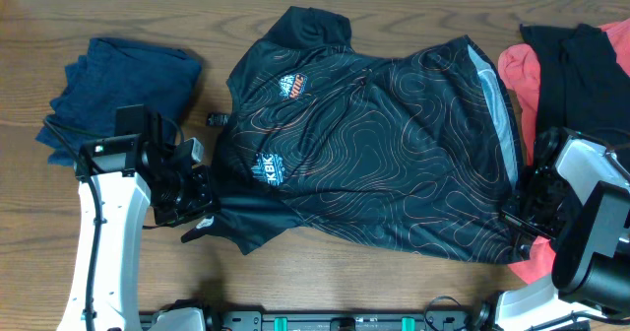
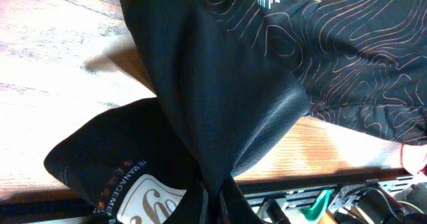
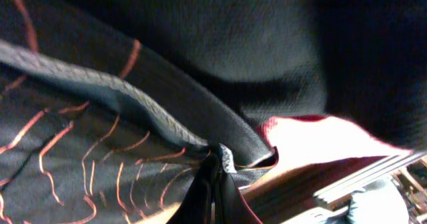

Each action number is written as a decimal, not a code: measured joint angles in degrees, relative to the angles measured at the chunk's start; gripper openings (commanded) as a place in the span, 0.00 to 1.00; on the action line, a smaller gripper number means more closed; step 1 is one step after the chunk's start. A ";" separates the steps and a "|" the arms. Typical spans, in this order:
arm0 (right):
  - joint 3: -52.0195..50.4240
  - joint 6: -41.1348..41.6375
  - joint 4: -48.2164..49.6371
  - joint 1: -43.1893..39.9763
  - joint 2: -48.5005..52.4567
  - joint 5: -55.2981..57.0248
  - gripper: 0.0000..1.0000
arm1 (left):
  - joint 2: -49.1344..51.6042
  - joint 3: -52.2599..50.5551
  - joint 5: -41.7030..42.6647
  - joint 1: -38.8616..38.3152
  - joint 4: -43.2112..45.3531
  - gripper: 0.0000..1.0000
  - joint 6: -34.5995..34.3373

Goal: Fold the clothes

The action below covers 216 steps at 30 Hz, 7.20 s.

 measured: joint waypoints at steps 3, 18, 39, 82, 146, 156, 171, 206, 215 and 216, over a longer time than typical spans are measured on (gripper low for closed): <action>0.72 0.02 -3.41 0.00 0.00 -1.44 0.01 | 0.00 0.00 -0.02 0.00 0.00 0.06 0.00; 12.68 -0.50 -14.51 0.00 0.11 -4.09 0.04 | 0.00 0.00 -0.02 0.04 0.00 0.06 0.00; 12.44 -2.62 -15.56 0.00 0.11 -3.61 0.32 | 0.00 0.00 -0.04 0.04 0.00 0.07 0.00; 13.75 -7.78 -10.43 -0.02 0.00 -17.79 0.01 | -0.22 6.49 -0.22 0.07 -0.61 0.06 0.00; 51.93 -4.07 37.59 8.09 5.16 -26.88 0.01 | 27.36 47.60 -2.89 -2.38 53.79 0.06 -9.01; 52.83 -1.70 36.06 7.45 2.89 -28.85 0.01 | 24.90 54.18 -0.11 0.50 53.70 0.06 -15.43; 47.12 -21.88 -16.72 7.32 2.69 -19.10 0.01 | 23.63 44.17 3.08 0.72 -14.23 0.06 -5.68; 30.77 -26.51 15.47 3.65 9.16 -25.90 0.01 | 23.63 19.28 -11.34 0.74 -7.54 0.06 -5.73; 31.08 -25.33 18.97 3.02 20.83 -20.17 0.01 | 23.63 19.28 -11.34 0.74 -6.29 0.06 -5.77; 31.32 -24.59 19.21 2.91 20.92 -19.02 0.01 | 23.63 19.28 -11.32 0.74 -6.19 0.06 -5.75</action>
